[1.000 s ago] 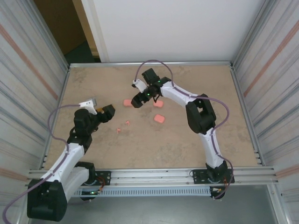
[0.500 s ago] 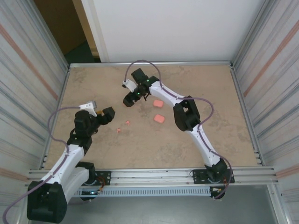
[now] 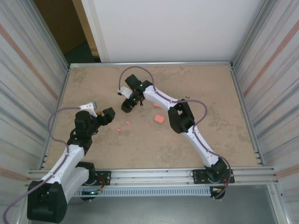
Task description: Insert the wireless bluetooth earbuds into the charging case
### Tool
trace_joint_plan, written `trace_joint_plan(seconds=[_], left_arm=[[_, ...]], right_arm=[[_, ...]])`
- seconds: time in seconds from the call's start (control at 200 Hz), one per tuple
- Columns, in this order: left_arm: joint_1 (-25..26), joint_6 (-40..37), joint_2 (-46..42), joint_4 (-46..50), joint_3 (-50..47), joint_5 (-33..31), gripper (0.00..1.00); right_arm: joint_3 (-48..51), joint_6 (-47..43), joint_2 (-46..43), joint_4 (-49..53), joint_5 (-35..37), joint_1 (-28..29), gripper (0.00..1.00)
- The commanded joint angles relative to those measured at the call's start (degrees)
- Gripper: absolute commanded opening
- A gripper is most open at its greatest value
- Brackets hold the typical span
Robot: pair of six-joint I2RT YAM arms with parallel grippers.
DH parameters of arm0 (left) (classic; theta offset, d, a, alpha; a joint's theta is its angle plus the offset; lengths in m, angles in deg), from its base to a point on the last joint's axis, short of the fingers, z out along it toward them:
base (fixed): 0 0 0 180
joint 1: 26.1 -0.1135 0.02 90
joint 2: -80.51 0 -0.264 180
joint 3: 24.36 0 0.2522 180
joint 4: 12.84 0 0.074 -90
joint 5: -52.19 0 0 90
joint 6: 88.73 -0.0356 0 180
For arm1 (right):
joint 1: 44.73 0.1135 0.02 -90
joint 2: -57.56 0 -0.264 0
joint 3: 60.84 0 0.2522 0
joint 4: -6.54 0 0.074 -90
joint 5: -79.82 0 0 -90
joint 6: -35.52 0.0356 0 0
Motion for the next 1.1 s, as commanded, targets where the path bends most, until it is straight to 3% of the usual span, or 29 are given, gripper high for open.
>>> trace_joint_plan(seconds=[0.0, 0.2, 0.466, 0.596, 0.762, 0.902, 1.092], left_arm=[[-0.41, 0.34, -0.80, -0.54, -0.98, -0.24, 0.84], [-0.36, 0.52, -1.61, -0.23, -1.30, -0.58, 0.84], [-0.41, 0.66, -2.42, 0.45, -1.47, -0.74, 0.84], [-0.41, 0.68, -3.30, 1.06, -1.47, -0.61, 0.84], [-0.39, 2.04, -3.56, -0.71, -1.54, 1.41, 0.84], [-0.40, 2.57, -2.54, -1.94, -0.50, 5.09, 0.84], [-0.38, 4.50, 0.16, -5.73, 1.71, 13.97, 0.84]], right_arm=[[-1.76, -3.51, 0.61, 4.30, 3.14, 0.85, 0.73], [-0.52, -6.95, -0.27, 6.70, 5.76, 1.63, 0.69], [0.83, -7.79, -0.87, 5.74, 7.39, 1.95, 0.46], [4.11, -7.90, -3.97, 2.72, 7.49, 1.93, 0.41], [17.69, -8.74, -15.51, -8.21, 6.98, 1.48, 0.40], [35.00, -8.83, -27.96, -19.56, 6.50, 0.77, 0.40], [54.27, -10.97, -43.58, -29.28, 8.08, 0.32, 0.40]])
